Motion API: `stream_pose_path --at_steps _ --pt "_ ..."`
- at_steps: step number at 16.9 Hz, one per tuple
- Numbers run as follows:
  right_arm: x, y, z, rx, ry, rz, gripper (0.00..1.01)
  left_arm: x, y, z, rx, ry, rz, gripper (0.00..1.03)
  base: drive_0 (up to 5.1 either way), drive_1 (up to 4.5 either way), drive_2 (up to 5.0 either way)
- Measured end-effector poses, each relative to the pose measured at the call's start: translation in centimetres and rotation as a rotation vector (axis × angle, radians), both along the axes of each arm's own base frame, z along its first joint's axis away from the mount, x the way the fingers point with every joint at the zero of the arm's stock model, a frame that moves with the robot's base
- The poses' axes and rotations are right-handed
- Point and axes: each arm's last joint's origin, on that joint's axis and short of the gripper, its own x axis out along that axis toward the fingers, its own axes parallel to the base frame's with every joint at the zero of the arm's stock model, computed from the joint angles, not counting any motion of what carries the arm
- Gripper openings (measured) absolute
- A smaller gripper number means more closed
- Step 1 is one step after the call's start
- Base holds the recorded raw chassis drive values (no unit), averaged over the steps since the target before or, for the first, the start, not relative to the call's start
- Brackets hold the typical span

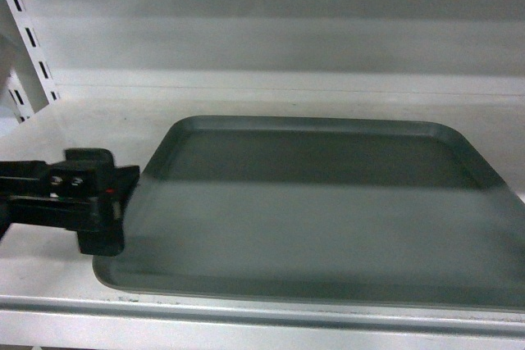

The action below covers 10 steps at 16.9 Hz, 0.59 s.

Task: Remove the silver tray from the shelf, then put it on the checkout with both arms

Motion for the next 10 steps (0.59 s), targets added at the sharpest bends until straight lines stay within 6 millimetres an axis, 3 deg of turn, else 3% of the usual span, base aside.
stream_pose_path --at_steps 1,2,4,10 --pt "2.0 0.7 -1.1 0.015 0.07 0.005 0.98 2.4 -0.8 -1.5 0.014 0.072 0.002 0.98 0.0 0.0 0.0" --pt "3.6 0.8 -1.7 0.057 0.118 -0.015 0.98 4.0 -1.3 -1.6 0.016 0.088 0.004 0.98 0.0 0.0 0.0" --pt "5.7 0.9 -2.4 0.082 0.17 -0.066 0.98 5.7 -1.8 -1.6 0.004 0.104 0.013 0.98 0.0 0.0 0.0" --pt "7.1 1.3 -2.4 0.087 0.177 -0.082 0.98 6.4 -2.6 -2.9 0.027 0.135 0.019 0.98 0.0 0.0 0.0"
